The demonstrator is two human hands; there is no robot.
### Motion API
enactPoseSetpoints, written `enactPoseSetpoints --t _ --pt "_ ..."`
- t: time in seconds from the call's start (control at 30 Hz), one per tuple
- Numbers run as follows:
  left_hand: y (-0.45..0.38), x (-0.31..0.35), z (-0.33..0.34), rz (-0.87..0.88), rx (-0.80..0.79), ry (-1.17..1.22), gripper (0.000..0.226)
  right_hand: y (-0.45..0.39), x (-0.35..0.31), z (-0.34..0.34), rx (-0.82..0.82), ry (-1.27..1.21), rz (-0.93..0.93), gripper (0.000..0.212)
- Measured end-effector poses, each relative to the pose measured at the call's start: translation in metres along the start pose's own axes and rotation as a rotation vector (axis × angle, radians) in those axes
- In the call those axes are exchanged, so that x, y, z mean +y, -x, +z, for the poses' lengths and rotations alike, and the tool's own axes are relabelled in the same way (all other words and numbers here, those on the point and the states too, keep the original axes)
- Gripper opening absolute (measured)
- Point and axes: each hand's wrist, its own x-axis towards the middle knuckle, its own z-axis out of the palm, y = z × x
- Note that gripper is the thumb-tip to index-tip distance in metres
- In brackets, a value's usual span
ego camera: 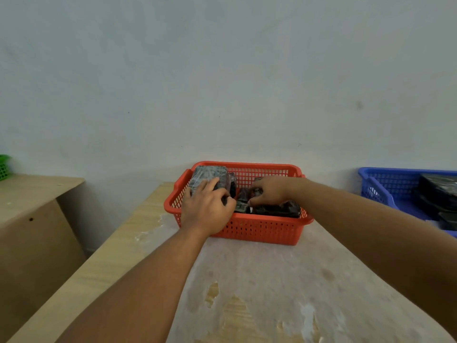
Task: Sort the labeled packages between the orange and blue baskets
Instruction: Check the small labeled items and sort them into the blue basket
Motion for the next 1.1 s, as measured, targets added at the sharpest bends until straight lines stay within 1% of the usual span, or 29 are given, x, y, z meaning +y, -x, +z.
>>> enactPoseSetpoints --t 0.07,0.13,0.2,0.23,0.27,0.3,0.33,0.37,0.43,0.47,0.5,0.63,0.7,0.77,0.87,0.93,1.0,1.1 --pt "0.000 0.000 -0.004 0.005 -0.024 0.023 0.051 0.005 -0.005 0.000 0.019 -0.017 0.040 0.066" --pt "0.000 0.000 -0.008 0.012 -0.064 0.086 0.050 0.008 -0.013 -0.001 0.061 0.020 0.023 0.057" --pt "-0.002 -0.005 -0.016 -0.013 -0.077 0.242 0.049 0.012 -0.023 -0.001 0.170 0.040 -0.084 0.048" --pt "-0.004 -0.010 -0.021 -0.039 -0.035 0.318 0.049 0.014 -0.028 -0.001 0.215 0.020 -0.152 0.045" --pt "-0.006 -0.017 -0.026 -0.074 0.033 0.339 0.050 0.015 -0.032 -0.001 0.229 0.001 -0.203 0.044" --pt "-0.009 -0.025 -0.030 -0.119 0.094 0.298 0.050 0.015 -0.036 -0.001 0.210 0.003 -0.233 0.045" --pt "-0.012 -0.034 -0.032 -0.177 0.107 0.239 0.050 0.014 -0.040 0.000 0.167 0.033 -0.238 0.047" --pt "-0.014 -0.042 -0.033 -0.243 0.062 0.197 0.050 0.012 -0.045 0.002 0.118 0.074 -0.227 0.049" --pt "-0.013 -0.049 -0.028 -0.348 -0.093 0.167 0.053 0.004 -0.052 0.005 0.072 0.105 -0.206 0.047" --pt "-0.011 -0.049 -0.023 -0.362 -0.137 0.139 0.054 -0.001 -0.055 0.005 0.075 0.097 -0.198 0.043" --pt "-0.008 -0.048 -0.019 -0.356 -0.142 0.105 0.056 -0.005 -0.057 0.006 0.079 0.092 -0.187 0.039" --pt "-0.007 -0.048 -0.015 -0.341 -0.086 0.075 0.061 -0.011 -0.061 0.006 0.028 0.085 -0.147 0.029" --pt "-0.006 -0.048 -0.015 -0.336 -0.083 0.069 0.062 -0.011 -0.061 0.003 0.016 0.092 -0.124 0.029" --pt "-0.006 -0.047 -0.015 -0.329 -0.074 0.061 0.062 -0.011 -0.061 -0.001 0.013 0.074 -0.103 0.034" --pt "-0.006 -0.047 -0.014 -0.328 -0.067 0.058 0.060 -0.009 -0.061 -0.003 0.057 0.008 -0.102 0.030" --pt "-0.005 -0.047 -0.015 -0.330 -0.060 0.064 0.060 -0.006 -0.060 -0.006 0.134 -0.060 -0.106 0.032" --pt "-0.004 -0.046 -0.015 -0.324 -0.053 0.070 0.060 -0.001 -0.054 -0.010 0.199 -0.174 -0.116 0.029" --pt "-0.004 -0.045 -0.016 -0.319 -0.053 0.071 0.060 0.012 -0.043 -0.014 0.250 -0.300 -0.166 0.044"
